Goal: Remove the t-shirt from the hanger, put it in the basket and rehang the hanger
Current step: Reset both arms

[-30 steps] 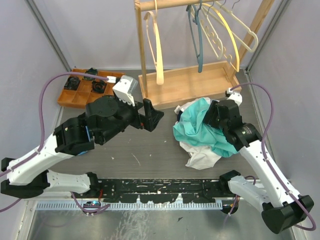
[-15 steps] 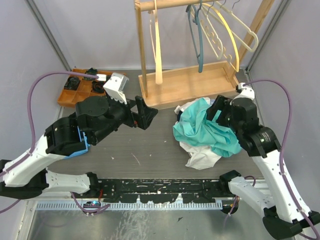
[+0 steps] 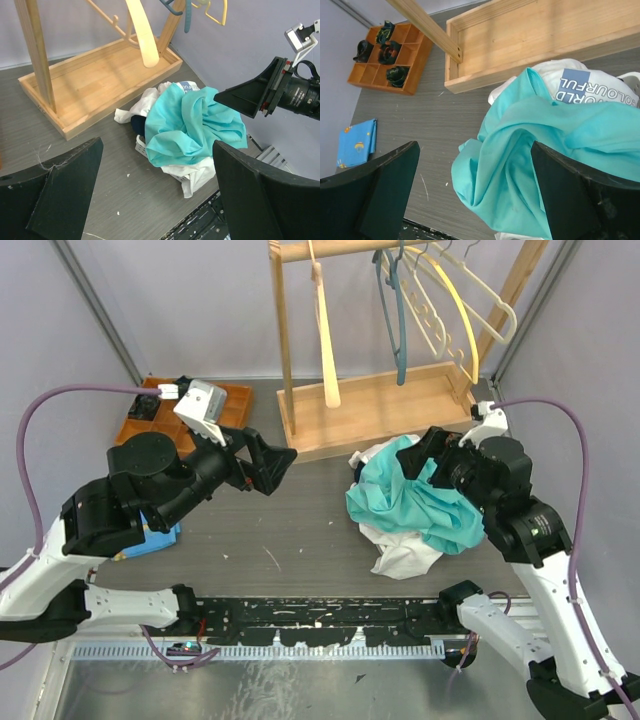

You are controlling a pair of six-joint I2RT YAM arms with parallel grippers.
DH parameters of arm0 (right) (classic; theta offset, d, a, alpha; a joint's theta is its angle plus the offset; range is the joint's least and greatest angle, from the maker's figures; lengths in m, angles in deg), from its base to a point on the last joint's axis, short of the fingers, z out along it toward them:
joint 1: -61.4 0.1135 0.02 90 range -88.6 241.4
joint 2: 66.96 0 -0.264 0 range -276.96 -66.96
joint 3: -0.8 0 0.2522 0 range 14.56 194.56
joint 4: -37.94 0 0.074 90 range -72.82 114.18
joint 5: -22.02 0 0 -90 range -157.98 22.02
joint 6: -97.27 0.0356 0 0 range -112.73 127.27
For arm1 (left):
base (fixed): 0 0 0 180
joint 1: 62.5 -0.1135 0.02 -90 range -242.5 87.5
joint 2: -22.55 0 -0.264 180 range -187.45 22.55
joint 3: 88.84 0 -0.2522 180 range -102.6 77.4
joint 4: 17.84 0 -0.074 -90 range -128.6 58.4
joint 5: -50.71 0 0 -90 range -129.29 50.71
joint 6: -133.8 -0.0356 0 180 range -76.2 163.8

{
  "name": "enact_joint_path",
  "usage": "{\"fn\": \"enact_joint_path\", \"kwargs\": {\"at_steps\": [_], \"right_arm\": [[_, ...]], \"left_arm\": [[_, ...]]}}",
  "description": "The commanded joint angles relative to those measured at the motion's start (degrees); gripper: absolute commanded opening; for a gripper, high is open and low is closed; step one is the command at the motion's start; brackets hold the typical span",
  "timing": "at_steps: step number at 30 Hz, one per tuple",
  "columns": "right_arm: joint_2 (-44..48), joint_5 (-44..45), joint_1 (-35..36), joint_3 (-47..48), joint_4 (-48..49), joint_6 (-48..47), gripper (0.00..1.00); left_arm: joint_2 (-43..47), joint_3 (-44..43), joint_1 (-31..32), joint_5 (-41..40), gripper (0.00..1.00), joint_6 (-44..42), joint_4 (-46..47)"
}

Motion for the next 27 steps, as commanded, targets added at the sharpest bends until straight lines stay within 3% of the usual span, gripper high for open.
{"fn": "enact_joint_path", "kwargs": {"at_steps": [1, 8, 13, 19, 27], "right_arm": [[-0.01, -1.87, -0.26, 4.06, 5.82, -2.64, 1.0], [0.3, -0.03, -0.23, 5.27, 6.64, -2.33, 1.0], [4.86, 17.87, -0.21, 2.45, 6.98, 8.19, 1.0], [3.93, 35.91, -0.25, 5.09, -2.86, 10.36, 1.0], [9.55, 50.5, -0.22, 4.7, -7.89, 11.4, 1.0]], "left_arm": [[-0.35, -1.18, 0.16, 0.28, 0.98, -1.39, 1.15], [-0.67, -0.93, 0.16, 0.61, 0.98, -1.64, 2.34], [-0.63, -0.96, 0.16, 0.21, 0.98, -2.23, 1.68], [-0.66, -1.2, 0.19, -0.19, 0.98, -2.13, 1.05], [-2.18, -2.33, 0.18, -0.41, 0.98, -2.25, 1.44]]}}
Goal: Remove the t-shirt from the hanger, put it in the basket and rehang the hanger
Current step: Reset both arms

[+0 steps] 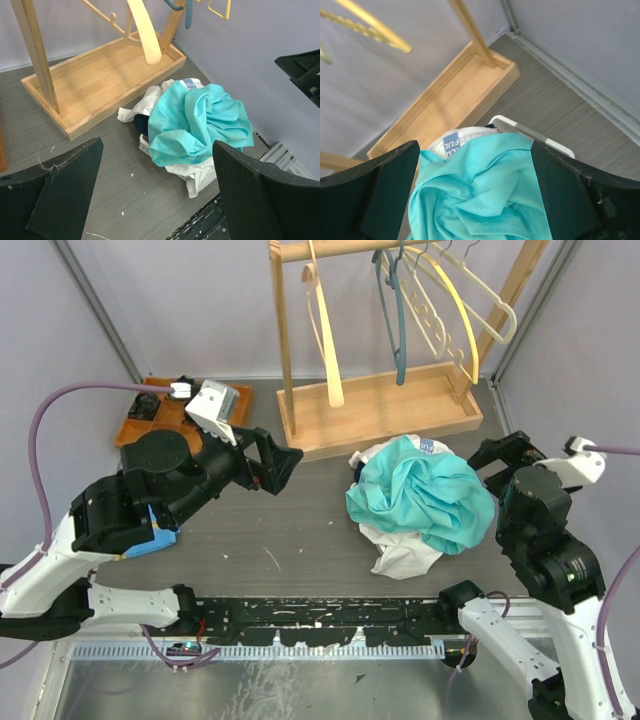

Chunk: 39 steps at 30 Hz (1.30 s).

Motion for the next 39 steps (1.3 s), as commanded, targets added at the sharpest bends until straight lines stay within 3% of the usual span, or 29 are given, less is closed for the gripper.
{"fn": "enact_joint_path", "kwargs": {"at_steps": [1, 24, 39], "right_arm": [[3.88, 12.09, -0.21, 1.32, -3.15, 1.63, 1.0], [21.82, 0.59, -0.22, -2.4, -14.27, 0.18, 1.0], [22.97, 0.01, -0.22, -1.29, -16.52, 0.29, 1.0]], "left_arm": [[-0.82, -2.06, 0.16, -0.36, 0.98, -0.89, 1.51], [-6.46, -1.79, 0.16, 4.32, 0.98, -2.63, 8.36], [-7.26, -0.46, 0.16, 5.62, 0.98, -1.29, 9.27]]}}
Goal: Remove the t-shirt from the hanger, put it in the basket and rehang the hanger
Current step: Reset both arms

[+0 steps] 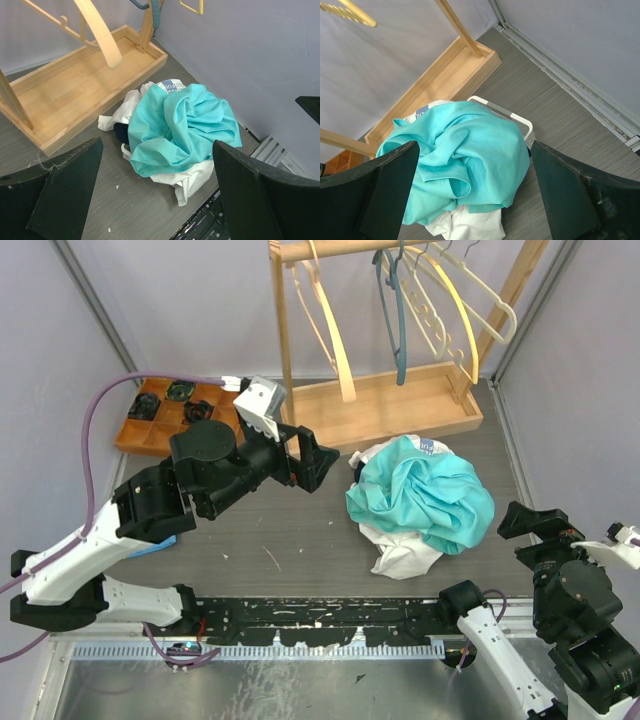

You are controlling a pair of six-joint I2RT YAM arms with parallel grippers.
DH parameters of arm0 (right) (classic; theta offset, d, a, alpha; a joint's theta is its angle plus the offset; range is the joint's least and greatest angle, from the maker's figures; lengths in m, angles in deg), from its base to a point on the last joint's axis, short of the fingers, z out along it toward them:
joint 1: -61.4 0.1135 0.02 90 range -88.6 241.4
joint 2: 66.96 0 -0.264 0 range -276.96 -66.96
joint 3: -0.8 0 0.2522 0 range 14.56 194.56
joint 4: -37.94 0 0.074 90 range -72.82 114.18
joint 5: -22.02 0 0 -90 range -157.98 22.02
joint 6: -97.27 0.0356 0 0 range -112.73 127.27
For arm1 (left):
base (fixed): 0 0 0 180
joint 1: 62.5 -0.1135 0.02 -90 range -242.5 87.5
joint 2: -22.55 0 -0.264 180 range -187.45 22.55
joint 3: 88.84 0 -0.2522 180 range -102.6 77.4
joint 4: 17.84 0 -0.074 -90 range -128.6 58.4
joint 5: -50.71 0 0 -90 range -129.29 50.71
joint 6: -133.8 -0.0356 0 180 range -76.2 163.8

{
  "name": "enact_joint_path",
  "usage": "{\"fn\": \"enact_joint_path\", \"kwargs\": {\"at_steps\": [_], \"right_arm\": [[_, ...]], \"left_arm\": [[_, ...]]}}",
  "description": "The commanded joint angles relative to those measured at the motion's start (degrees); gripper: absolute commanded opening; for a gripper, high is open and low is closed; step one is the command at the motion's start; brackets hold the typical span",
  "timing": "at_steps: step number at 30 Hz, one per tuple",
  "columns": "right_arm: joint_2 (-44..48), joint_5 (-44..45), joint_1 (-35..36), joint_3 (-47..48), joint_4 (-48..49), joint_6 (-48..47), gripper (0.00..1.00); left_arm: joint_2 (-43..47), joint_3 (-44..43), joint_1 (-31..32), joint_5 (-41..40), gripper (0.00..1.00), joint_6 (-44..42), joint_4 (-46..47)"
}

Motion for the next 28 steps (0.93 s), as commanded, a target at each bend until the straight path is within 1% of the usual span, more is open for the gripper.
{"fn": "enact_joint_path", "kwargs": {"at_steps": [1, 28], "right_arm": [[0.19, -0.23, -0.24, 1.04, 0.76, 0.4, 1.0], [0.19, -0.62, -0.23, 1.31, 0.81, 0.49, 1.0]], "left_arm": [[0.17, 0.67, 0.16, 0.6, 0.98, 0.5, 2.88], [1.72, 2.69, 0.17, 0.55, 0.98, 1.53, 3.22]]}}
